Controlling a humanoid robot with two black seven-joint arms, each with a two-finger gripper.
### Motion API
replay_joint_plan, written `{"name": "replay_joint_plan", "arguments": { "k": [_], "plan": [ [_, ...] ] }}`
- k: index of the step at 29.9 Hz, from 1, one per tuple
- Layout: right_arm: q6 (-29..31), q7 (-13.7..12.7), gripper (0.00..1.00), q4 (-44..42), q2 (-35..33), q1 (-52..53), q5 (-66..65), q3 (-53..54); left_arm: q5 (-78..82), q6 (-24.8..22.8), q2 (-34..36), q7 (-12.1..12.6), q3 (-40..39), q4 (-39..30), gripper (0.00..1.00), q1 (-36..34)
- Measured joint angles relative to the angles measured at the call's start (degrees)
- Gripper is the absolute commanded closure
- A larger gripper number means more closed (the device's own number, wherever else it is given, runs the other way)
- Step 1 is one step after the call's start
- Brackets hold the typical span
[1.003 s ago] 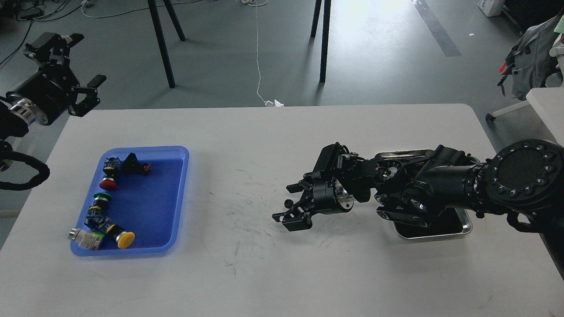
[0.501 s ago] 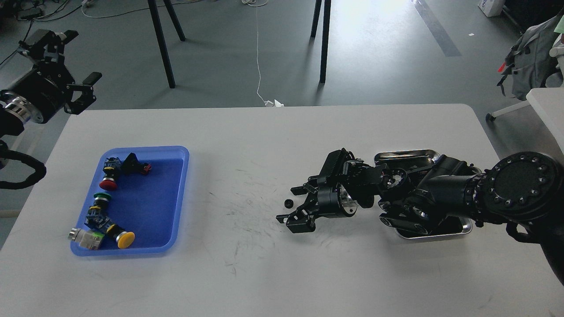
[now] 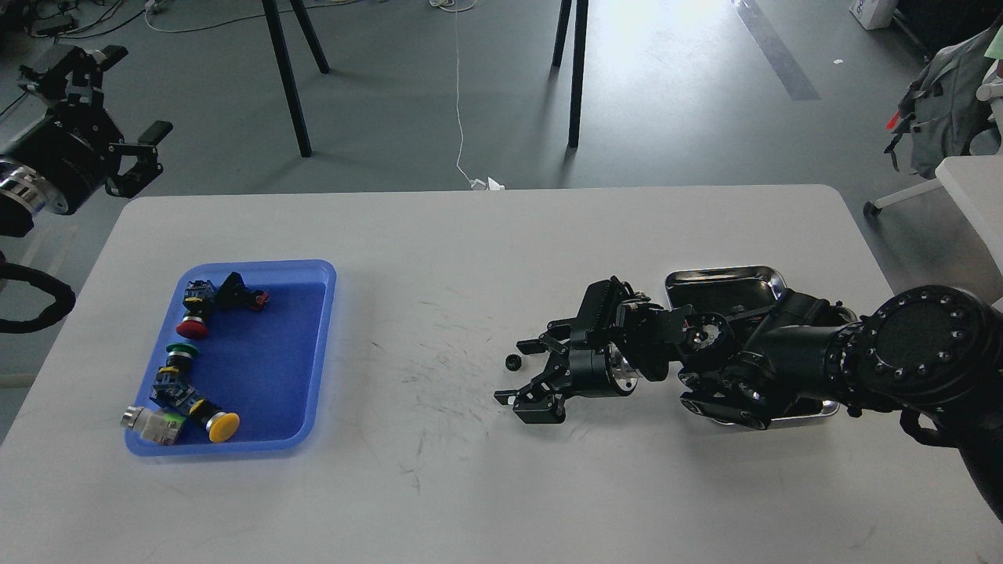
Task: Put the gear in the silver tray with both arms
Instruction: 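Close the right gripper on the black gear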
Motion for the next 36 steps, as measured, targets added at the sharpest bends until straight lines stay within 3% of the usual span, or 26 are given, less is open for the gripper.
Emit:
{"name": "replay_joint_plan", "arguments": {
  "k": [2,17,18,19,36],
  "plan": [
    [0.00,0.00,0.45,-0.21,0.00,-0.09,-0.36,0.00,0.00,0.00,0.04,0.00,0.00,-0.02,0.01,0.00],
    [0.13,0.08,0.88,-1.54,0.03,-0.20,-1.04,-0.13,0.00,0.00,0.40,0.00,-0.09,0.00,0.01,0.02],
    [0.15,0.07,0.97,-1.64,0.03,-0.21,-1.16,-0.15,0.00,0.00,0.40,0.00,-0.09,0.00,0.01,0.02],
    [0.19,0.07,0.99,-1.72,0.03,-0.21,-1.27,-0.18,0.00,0.00,0.40,0.00,-0.09,0.00,0.01,0.02],
    [0.99,-0.05,0.99,-2.80,-0.04,2.97,-1.16,-0.35,0.05,0.00,0.85,0.00,-0.09,0.03,0.01,0.01]
  ]
}}
